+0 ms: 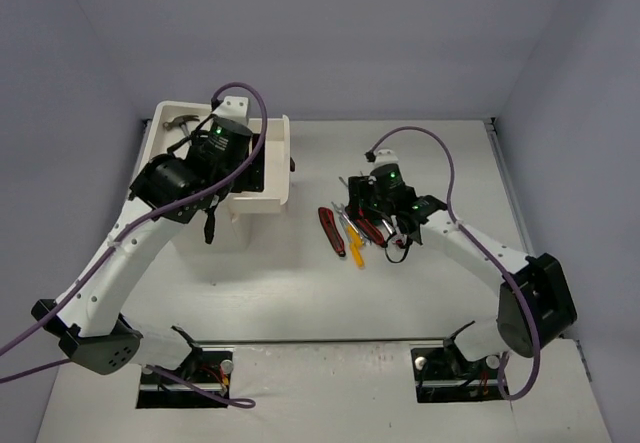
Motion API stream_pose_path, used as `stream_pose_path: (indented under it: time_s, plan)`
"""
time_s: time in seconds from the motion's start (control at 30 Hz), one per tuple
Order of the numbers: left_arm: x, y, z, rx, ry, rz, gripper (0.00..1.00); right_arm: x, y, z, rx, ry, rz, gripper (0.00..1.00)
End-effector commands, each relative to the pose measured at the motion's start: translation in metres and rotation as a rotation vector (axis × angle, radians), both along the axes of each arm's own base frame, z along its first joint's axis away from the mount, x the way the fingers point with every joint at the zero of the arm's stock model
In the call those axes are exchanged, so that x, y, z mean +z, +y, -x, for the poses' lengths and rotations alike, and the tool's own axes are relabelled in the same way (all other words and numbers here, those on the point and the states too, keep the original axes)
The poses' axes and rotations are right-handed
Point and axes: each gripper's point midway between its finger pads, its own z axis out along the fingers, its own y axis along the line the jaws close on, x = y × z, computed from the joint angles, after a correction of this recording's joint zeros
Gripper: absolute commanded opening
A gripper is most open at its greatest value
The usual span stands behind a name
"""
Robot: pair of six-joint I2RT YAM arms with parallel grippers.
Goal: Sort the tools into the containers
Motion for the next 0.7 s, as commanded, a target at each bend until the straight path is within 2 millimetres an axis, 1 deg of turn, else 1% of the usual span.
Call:
stream_pose_path:
  time_s: [0.0,0.1,0.17,0.27,0.3,0.33,0.4,0.47,0.5,0.57,0.67]
  plan:
    - [0.052,0.036,0.003,0.066,-0.183,-0.025,0.69,-0.006,0.042,-0.008,0.077,0.001,-0.001,0.72]
    - [0.05,0.048,0.009,0.081,-0.188,-0.045,0.74,-0.019,0.059,-0.012,0.099,0.033,0.008,0.74]
    - [0.041,0.055,0.014,0.087,-0.171,-0.061,0.77,-0.032,0.071,-0.015,0.107,0.053,0.032,0.74]
    - [0.036,0.065,0.02,0.101,-0.167,-0.065,0.79,-0.044,0.081,-0.019,0.109,0.068,0.056,0.74]
    - [0.033,0.067,0.022,0.106,-0.163,-0.063,0.79,-0.055,0.083,-0.019,0.106,0.09,0.064,0.73]
    - [0.032,0.07,0.023,0.111,-0.159,-0.063,0.79,-0.059,0.084,-0.02,0.101,0.098,0.066,0.73]
    - [0.028,0.075,0.026,0.121,-0.15,-0.059,0.8,-0.066,0.088,-0.023,0.09,0.109,0.068,0.7]
    - [0.026,0.079,0.028,0.126,-0.148,-0.054,0.8,-0.077,0.093,-0.021,0.106,0.12,0.096,0.68]
    - [0.026,0.08,0.028,0.13,-0.148,-0.053,0.8,-0.076,0.094,-0.022,0.113,0.115,0.1,0.67]
    - [0.022,0.081,0.028,0.131,-0.137,-0.056,0.8,-0.086,0.097,-0.02,0.126,0.124,0.126,0.63]
    - [0.017,0.083,0.026,0.131,-0.122,-0.07,0.8,-0.095,0.097,-0.019,0.127,0.14,0.138,0.56]
